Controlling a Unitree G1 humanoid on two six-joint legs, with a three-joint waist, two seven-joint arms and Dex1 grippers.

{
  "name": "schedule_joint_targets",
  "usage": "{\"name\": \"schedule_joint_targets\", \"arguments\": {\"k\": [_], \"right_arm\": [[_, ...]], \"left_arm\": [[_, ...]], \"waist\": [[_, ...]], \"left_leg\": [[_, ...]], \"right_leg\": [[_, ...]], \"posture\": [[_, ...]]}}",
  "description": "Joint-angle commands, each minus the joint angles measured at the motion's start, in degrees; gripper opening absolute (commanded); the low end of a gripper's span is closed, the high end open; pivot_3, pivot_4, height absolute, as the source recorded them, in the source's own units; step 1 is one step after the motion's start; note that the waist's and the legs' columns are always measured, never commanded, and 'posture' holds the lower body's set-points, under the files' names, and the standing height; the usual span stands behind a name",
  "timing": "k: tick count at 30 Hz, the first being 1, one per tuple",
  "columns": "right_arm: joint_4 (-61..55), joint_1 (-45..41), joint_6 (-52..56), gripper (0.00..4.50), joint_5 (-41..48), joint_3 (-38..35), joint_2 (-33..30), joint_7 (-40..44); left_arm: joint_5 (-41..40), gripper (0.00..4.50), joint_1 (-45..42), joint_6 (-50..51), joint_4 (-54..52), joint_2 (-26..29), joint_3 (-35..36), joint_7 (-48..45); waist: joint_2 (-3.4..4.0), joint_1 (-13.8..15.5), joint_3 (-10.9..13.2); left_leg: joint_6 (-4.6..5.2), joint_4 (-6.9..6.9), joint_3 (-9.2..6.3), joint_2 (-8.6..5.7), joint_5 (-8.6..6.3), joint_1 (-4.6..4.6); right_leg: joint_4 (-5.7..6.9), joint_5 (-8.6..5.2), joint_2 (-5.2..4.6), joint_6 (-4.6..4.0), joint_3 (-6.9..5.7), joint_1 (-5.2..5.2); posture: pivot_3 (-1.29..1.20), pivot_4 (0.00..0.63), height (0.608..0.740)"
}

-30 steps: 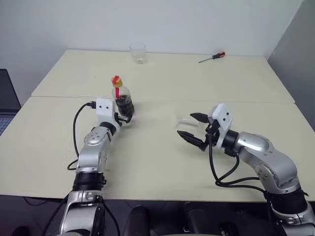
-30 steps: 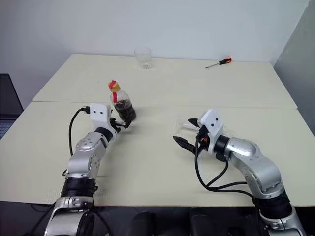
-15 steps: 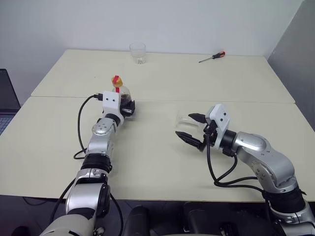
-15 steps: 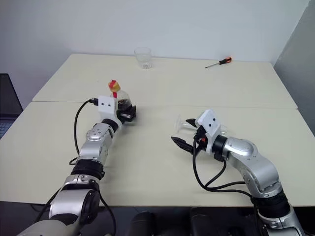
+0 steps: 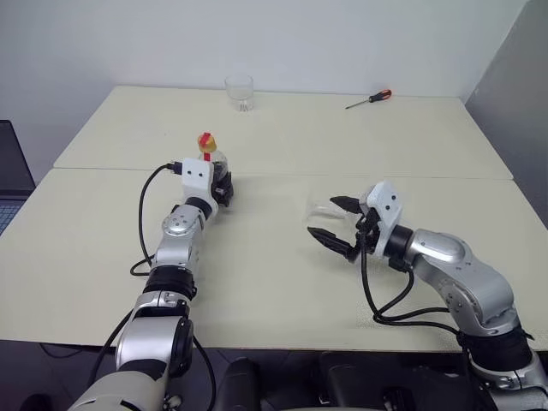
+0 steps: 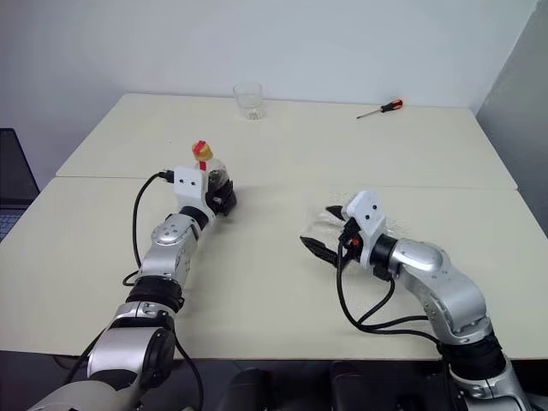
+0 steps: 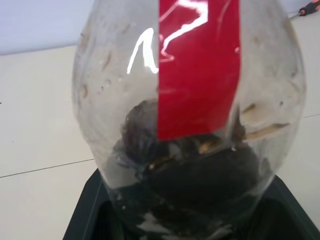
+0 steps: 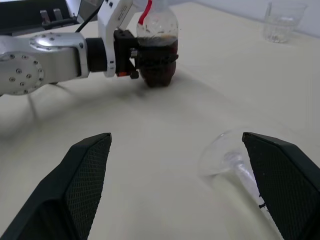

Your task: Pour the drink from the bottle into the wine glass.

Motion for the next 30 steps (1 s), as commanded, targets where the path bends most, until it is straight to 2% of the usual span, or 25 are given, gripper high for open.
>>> {"name": "schedule_joint_targets", "arguments": {"k": [1, 6, 12, 17, 30], "right_arm": [[-0.85, -5.23, 3.58, 4.5, 3.02, -5.54, 0.81, -3.23], [-0.04, -13.15, 12.53, 4.5, 7.74, -9.98, 3.16, -8.32], [-0.8, -18.56, 19.18, 4.5, 8.0, -7.64, 3.38, -11.54], [0.22, -21.51, 23.32, 4.5, 8.13, -7.07, 6.89, -15.89], [3.22, -23.37, 24.39, 4.5, 6.33, -4.27, 11.42, -17.61]], "left_arm": [[-2.1, 1.92, 1.17, 3.66, -10.47, -0.59, -2.09, -5.12], [-2.61, 1.92, 5.14, 11.75, -24.25, -2.63, -6.47, -8.36], [-1.65, 1.92, 10.06, 17.54, -35.11, -5.84, -11.46, -8.24], [0.37, 1.92, 11.62, 18.63, -38.02, -6.82, -14.59, -7.39], [1.65, 1.92, 11.78, 18.02, -38.64, -8.27, -16.6, -7.34]], "waist": [[0.0, 0.03, 0.0], [0.0, 0.08, 0.0], [0.0, 0.03, 0.0], [0.0, -0.36, 0.0], [0.01, -0.1, 0.0]], "left_leg": [[0.0, 0.0, 0.0, 0.0, 0.0, -0.01], [-0.01, -0.01, -0.01, 0.03, 0.0, -0.07], [0.0, -0.02, -0.01, 0.03, 0.0, -0.09], [0.01, -0.02, -0.02, 0.05, 0.0, -0.06], [0.01, -0.01, -0.06, 0.05, 0.0, -0.14]], "right_leg": [[0.0, 0.0, 0.0, 0.0, -0.01, 0.0], [0.0, 0.01, -0.01, -0.03, -0.01, -0.04], [-0.01, 0.06, -0.02, -0.12, 0.03, -0.05], [0.05, 0.01, 0.03, -0.03, 0.05, -0.09], [-0.02, 0.02, 0.05, -0.04, 0.01, -0.1]], "posture": [[0.0, 0.15, 0.74], [0.0, 0.15, 0.74], [0.0, 0.15, 0.74], [0.0, 0.15, 0.74], [0.0, 0.15, 0.74]]}}
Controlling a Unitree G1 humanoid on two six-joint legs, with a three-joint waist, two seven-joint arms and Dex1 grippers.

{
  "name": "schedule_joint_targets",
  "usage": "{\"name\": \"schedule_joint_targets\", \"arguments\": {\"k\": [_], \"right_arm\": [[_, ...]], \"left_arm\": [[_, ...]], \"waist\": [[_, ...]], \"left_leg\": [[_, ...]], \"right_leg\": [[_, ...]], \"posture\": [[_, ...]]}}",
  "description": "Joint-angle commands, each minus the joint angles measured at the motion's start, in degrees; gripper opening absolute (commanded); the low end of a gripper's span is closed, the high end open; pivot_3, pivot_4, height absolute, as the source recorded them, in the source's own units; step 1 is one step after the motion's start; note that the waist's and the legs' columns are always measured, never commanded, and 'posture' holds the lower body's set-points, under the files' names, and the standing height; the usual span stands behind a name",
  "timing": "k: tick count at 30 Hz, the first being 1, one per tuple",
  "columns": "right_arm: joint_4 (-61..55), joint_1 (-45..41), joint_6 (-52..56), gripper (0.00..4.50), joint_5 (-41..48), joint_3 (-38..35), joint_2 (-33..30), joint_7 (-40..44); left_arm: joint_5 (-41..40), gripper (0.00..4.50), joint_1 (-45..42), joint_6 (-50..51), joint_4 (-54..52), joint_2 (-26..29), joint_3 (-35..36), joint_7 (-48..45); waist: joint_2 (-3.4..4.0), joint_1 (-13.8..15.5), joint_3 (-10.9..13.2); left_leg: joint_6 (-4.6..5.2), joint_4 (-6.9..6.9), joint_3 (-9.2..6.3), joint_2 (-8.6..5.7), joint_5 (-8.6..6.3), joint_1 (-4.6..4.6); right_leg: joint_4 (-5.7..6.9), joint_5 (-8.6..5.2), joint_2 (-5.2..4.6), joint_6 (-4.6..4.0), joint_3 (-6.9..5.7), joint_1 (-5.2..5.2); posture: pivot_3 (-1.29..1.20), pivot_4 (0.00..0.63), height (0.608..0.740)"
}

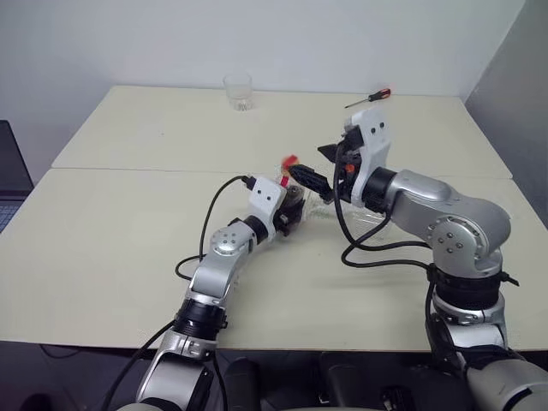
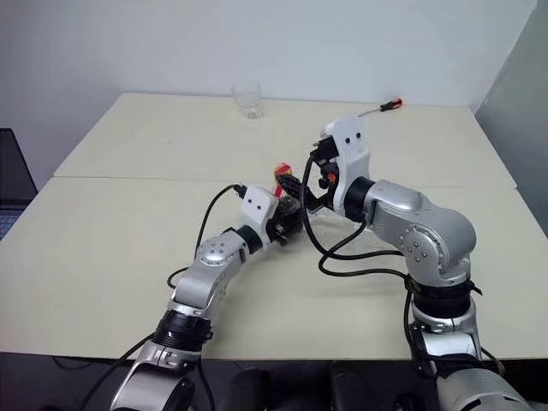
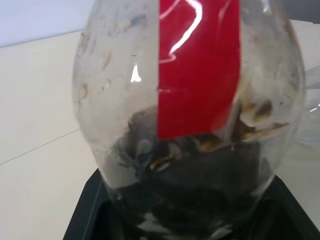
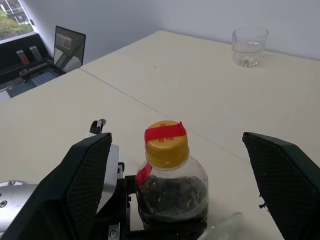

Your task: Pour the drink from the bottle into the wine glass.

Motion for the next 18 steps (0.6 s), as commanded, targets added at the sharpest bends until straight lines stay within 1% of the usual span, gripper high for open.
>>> {"name": "schedule_joint_targets", "arguments": {"k": [1, 5, 18], "right_arm": [[-0.14, -1.69, -1.08, 4.5, -1.05, 1.06, 0.14, 0.31], [1.3, -2.11, -2.07, 4.5, -1.98, 2.32, 1.36, 0.75], [7.2, -1.73, -6.51, 4.5, -5.36, 2.7, 3.83, 1.41]], "left_arm": [[0.42, 1.92, -0.88, -1.96, -3.71, 0.02, -0.4, -0.51], [0.48, 1.82, -0.81, -1.94, -3.62, 0.12, -0.18, -0.57], [1.21, 1.82, -0.23, -2.19, -4.37, 0.22, -0.59, -0.74]], "waist": [[0.0, -0.03, 0.0], [0.0, -0.05, 0.0], [0.0, -0.03, 0.0]], "left_leg": [[0.0, 0.0, 0.01, 0.0, 0.0, 0.0], [0.0, 0.0, 0.0, 0.01, 0.0, 0.0], [0.0, -0.02, 0.01, 0.01, 0.0, -0.03]], "right_leg": [[0.0, 0.0, 0.0, 0.0, 0.01, 0.0], [0.0, 0.0, 0.0, 0.0, 0.0, -0.01], [-0.02, 0.0, 0.01, 0.0, -0.01, -0.03]], "posture": [[0.0, 0.15, 0.74], [0.0, 0.15, 0.74], [0.0, 0.15, 0.74]]}}
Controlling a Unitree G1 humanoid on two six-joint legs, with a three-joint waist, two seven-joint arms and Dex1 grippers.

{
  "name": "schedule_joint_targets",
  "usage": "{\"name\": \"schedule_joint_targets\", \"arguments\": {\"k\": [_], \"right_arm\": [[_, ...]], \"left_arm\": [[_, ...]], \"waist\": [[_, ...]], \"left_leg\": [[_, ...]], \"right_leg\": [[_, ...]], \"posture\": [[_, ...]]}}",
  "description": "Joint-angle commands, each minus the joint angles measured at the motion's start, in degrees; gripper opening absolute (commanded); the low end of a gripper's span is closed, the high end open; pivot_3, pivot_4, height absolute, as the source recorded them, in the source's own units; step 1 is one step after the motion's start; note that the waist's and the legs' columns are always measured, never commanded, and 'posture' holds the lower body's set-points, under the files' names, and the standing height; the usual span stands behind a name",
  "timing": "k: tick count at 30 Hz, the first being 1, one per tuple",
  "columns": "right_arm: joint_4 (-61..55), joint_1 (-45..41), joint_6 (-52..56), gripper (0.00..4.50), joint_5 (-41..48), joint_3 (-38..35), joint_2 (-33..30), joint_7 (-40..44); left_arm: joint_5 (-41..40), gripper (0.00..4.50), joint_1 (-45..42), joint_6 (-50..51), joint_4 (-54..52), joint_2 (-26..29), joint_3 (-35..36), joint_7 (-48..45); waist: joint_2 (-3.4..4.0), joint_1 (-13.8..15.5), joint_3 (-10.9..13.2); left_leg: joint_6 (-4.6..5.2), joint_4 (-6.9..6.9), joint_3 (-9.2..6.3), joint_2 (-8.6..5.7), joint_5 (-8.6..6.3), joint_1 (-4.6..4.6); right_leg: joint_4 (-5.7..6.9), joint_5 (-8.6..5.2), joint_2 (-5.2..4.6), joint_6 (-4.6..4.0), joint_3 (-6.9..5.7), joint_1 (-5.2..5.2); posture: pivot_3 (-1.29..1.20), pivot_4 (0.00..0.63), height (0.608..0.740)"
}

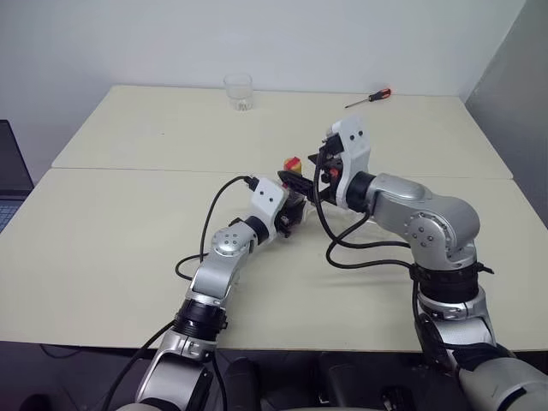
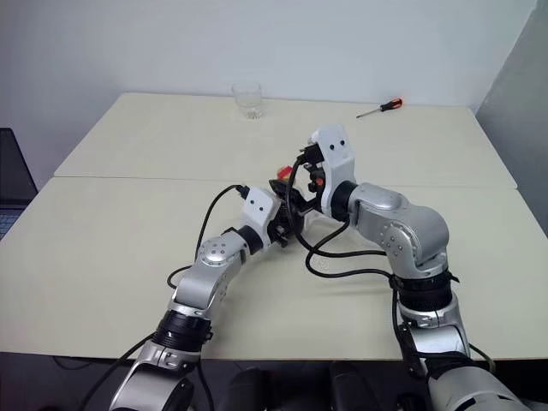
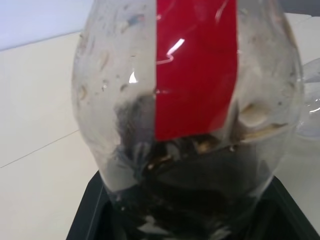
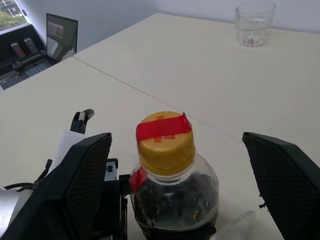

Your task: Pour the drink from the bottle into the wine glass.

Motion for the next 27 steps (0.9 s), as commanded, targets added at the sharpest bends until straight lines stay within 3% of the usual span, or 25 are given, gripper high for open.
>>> {"name": "schedule_joint_targets", "arguments": {"k": [1, 5, 8, 12, 27], "right_arm": [[0.0, -1.17, -2.66, 4.5, -0.96, -0.53, 0.64, 0.38], [0.78, -1.95, -3.46, 4.5, -1.78, -0.64, 1.24, 0.57], [0.82, -2.07, -3.54, 3.88, -1.93, -0.65, 1.41, 0.77], [0.75, -2.27, -3.51, 2.54, -2.17, -0.31, 1.17, 1.11], [0.45, -3.03, -3.33, 2.53, -3.59, 0.31, 0.66, 2.41]], "left_arm": [[0.17, 1.81, -0.38, -1.93, -3.76, -0.04, -0.41, -0.44], [0.18, 1.81, -0.35, -1.77, -3.87, -0.04, -0.4, -0.68], [0.24, 1.81, -0.36, -1.68, -3.89, -0.06, -0.33, -0.72], [0.3, 1.77, -0.24, -1.57, -3.97, 0.0, -0.29, -0.74], [0.63, 1.71, -0.26, -1.73, -3.51, -0.05, -0.37, -0.72]], "waist": [[0.0, 0.0, 0.0], [0.0, 0.01, 0.0], [0.0, 0.01, 0.0], [0.0, 0.0, 0.0], [0.0, 0.01, 0.0]], "left_leg": [[0.0, 0.0, 0.0, 0.0, 0.0, 0.0], [0.0, 0.0, 0.0, -0.01, 0.0, 0.0], [0.0, 0.0, 0.0, 0.0, 0.0, -0.01], [0.0, 0.0, 0.0, 0.0, 0.0, -0.01], [0.0, -0.02, 0.0, 0.0, 0.0, -0.03]], "right_leg": [[0.0, 0.0, 0.0, 0.0, 0.0, 0.0], [0.0, 0.0, 0.0, 0.0, 0.0, 0.0], [-0.01, 0.0, 0.0, 0.0, 0.0, 0.0], [-0.02, 0.0, 0.0, 0.0, 0.0, 0.0], [-0.04, 0.0, 0.0, 0.0, -0.01, -0.02]], "posture": [[0.0, 0.15, 0.74], [0.0, 0.15, 0.74], [0.0, 0.15, 0.74], [0.0, 0.15, 0.74], [0.0, 0.15, 0.74]]}}
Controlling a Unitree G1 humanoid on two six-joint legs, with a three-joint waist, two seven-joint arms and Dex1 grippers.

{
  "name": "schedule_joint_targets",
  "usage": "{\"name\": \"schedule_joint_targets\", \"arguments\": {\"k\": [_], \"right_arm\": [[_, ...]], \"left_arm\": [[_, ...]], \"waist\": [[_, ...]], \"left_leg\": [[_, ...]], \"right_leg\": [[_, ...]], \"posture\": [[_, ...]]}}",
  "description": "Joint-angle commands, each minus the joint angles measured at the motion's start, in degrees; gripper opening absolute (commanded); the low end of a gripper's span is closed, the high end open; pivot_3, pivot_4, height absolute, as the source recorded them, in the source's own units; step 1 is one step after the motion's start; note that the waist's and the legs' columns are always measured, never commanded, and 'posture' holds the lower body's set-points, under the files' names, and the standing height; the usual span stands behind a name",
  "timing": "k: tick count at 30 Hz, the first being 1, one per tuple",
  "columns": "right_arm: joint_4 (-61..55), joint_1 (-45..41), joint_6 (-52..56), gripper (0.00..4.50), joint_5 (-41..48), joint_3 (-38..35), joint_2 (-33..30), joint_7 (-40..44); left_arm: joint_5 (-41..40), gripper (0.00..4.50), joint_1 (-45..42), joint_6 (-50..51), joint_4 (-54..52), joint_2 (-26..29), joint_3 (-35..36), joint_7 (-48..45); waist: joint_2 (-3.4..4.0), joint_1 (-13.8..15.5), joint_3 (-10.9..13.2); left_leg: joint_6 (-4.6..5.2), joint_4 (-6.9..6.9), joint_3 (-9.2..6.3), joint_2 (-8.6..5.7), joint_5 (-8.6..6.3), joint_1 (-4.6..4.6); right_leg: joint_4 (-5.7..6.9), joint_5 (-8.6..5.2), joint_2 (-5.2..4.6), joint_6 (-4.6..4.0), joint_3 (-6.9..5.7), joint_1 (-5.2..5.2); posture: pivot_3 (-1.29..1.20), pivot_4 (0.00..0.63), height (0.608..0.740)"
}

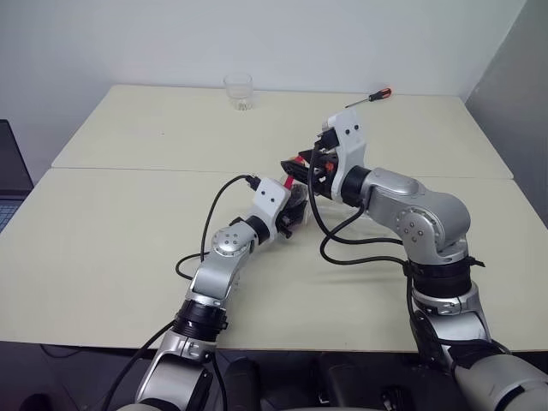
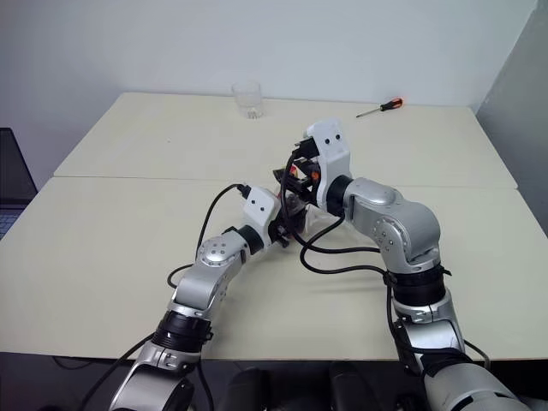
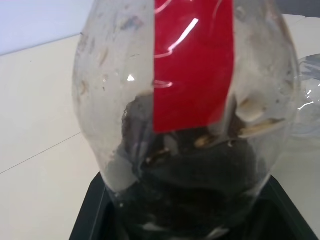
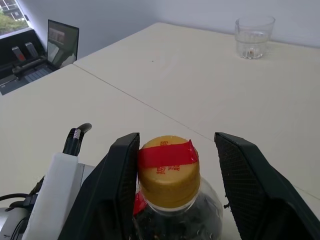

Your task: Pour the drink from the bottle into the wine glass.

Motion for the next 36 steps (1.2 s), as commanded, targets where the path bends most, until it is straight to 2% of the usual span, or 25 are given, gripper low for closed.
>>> {"name": "schedule_joint_targets", "arguments": {"k": [1, 2, 4, 7, 15, 20, 24, 27, 29, 32, 36], "right_arm": [[-1.55, -1.34, -1.03, 2.53, -0.28, -0.35, -0.21, 0.39], [-1.47, -1.32, -1.05, 2.53, -0.38, -0.36, -0.19, 0.5], [-1.41, -1.25, -1.06, 2.16, -0.56, -0.36, -0.12, 0.64], [-1.2, -1.18, -0.94, 1.27, -0.94, -0.25, -0.09, 0.76], [-0.37, -1.87, -2.06, 1.25, -1.09, 1.15, -0.77, 3.23], [7.42, -5.64, -12.63, 1.25, -1.94, 5.49, -6.18, 18.76], [19.32, -9.8, -24.94, 1.25, -1.78, 5.58, -8.61, 34.87], [27.56, -12.2, -36.03, 1.25, -5.93, 9.33, -10.87, 46.93], [31.86, -14.33, -38.95, 1.25, -8.22, 12.3, -11.82, 53.65], [38.07, -17.46, -40.71, 1.25, -8.99, 12.68, -10.83, 59.12], [45.53, -20.87, -46.25, 1.25, -11.27, 12.03, -8.37, 62.46]], "left_arm": [[0.22, 1.71, -0.29, -1.72, -3.05, -0.06, -0.16, 0.02], [0.24, 1.71, -0.33, -1.75, -3.0, -0.08, -0.16, 0.02], [0.27, 1.69, -0.3, -1.79, -3.02, -0.09, -0.13, 0.06], [0.29, 1.68, -0.26, -1.72, -3.24, -0.14, -0.03, 0.17], [0.22, 1.06, 0.11, -1.35, -4.03, -0.06, 0.09, 0.25], [-0.82, 0.93, 0.56, 0.24, -6.06, 0.58, 0.06, -1.23], [-1.05, 0.92, 0.36, 0.73, -6.44, 1.22, 0.48, -1.35], [-0.91, 0.91, 0.7, 1.3, -7.34, 1.32, 0.54, -0.98], [-0.92, 0.9, 1.27, 1.79, -8.18, 1.34, 0.54, -0.74], [-0.93, 0.87, 1.8, 2.39, -8.94, 1.26, 0.43, -0.68], [-0.97, 0.87, 1.93, 3.44, -9.55, 0.99, 0.18, -0.77]], "waist": [[0.0, 0.0, 0.0], [0.0, 0.0, 0.0], [0.0, 0.0, 0.0], [0.0, 0.0, 0.0], [0.0, -0.02, 0.0], [0.01, -0.05, 0.02], [0.02, -0.05, 0.02], [0.02, 0.08, 0.02], [0.02, 0.01, 0.02], [0.03, -0.02, 0.02], [0.04, 0.05, 0.03]], "left_leg": [[0.0, 0.0, 0.0, 0.0, 0.0, 0.0], [0.0, 0.0, 0.0, 0.0, 0.0, 0.0], [0.0, -0.01, 0.0, 0.0, 0.0, 0.0], [0.0, -0.02, -0.01, 0.01, 0.0, -0.01], [0.0, -0.02, 0.0, 0.01, 0.0, -0.04], [0.0, -0.02, 0.02, -0.01, 0.0, -0.05], [0.01, -0.05, -0.01, 0.0, -0.01, -0.03], [0.02, -0.06, 0.0, 0.01, -0.01, -0.05], [0.04, -0.06, 0.02, 0.0, -0.02, -0.07], [0.07, -0.06, 0.06, 0.04, -0.04, -0.08], [0.07, -0.11, 0.02, 0.05, -0.05, -0.09]], "right_leg": [[0.0, 0.0, 0.0, 0.0, 0.0, 0.0], [0.0, 0.0, 0.0, 0.0, 0.0, 0.0], [-0.01, 0.0, 0.0, 0.0, 0.0, 0.0], [-0.02, 0.0, 0.0, 0.0, -0.01, -0.01], [-0.06, 0.0, 0.0, 0.0, -0.01, -0.02], [-0.11, 0.0, 0.0, 0.0, 0.0, -0.02], [-0.16, 0.0, 0.03, 0.0, -0.05, 0.0], [-0.26, 0.02, 0.03, -0.02, -0.05, 0.02], [-0.35, 0.06, 0.02, -0.08, -0.03, 0.03], [-0.38, 0.16, 0.01, -0.26, -0.01, 0.01], [-0.35, 0.17, 0.02, -0.29, -0.04, 0.0]], "posture": [[0.0, 0.15, 0.74], [0.0, 0.15, 0.74], [0.0, 0.15, 0.74], [0.0, 0.15, 0.74], [0.0, 0.15, 0.74], [0.0, 0.15, 0.74], [0.0, 0.15, 0.74], [0.0, 0.15, 0.74], [0.0, 0.15, 0.74], [0.0, 0.15, 0.74], [0.0, 0.15, 0.74]]}}
